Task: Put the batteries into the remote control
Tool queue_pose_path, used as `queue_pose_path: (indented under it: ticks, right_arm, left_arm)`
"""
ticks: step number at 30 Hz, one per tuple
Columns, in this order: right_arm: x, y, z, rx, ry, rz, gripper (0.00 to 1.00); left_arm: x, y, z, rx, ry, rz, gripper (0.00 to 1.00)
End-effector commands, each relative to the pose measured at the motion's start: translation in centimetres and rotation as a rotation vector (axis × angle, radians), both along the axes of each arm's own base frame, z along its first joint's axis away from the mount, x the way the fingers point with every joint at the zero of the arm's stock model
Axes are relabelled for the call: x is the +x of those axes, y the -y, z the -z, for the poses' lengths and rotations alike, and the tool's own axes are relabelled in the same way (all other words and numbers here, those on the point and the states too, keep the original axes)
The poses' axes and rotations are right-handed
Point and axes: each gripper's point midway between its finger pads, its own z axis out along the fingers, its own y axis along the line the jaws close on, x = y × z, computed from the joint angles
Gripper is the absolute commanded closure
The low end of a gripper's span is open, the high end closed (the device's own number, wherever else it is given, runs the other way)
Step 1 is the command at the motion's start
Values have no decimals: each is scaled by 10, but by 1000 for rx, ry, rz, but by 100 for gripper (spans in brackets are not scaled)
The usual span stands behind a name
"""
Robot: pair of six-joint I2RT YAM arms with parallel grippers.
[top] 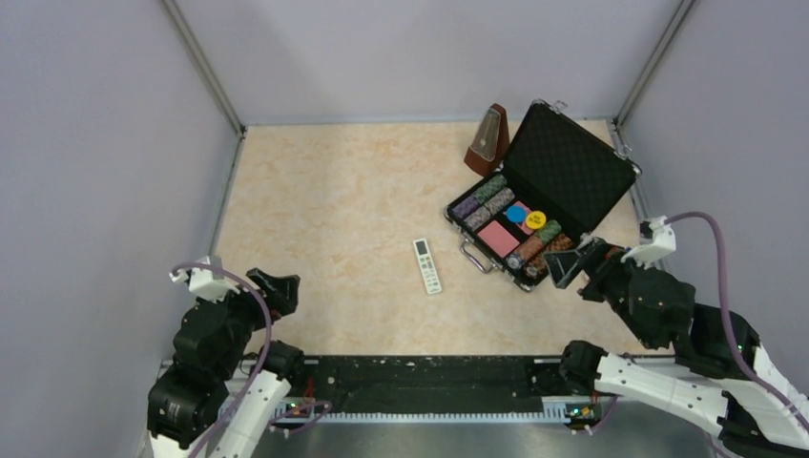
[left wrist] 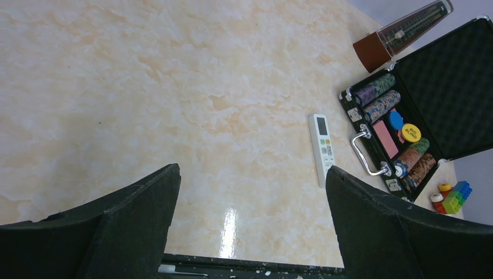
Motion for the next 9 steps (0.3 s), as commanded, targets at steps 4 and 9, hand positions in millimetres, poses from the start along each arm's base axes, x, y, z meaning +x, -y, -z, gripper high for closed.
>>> queue_pose_path:
  ticks: [4,9]
  right_arm:
    - [-10,37,-8,75,35,75,1]
    - [-14,42,-3,70,16,80,1]
  left_arm:
    - [1,-4,-2,5,21,-18,1]
    - [4,-5,0,21,8,-26,1]
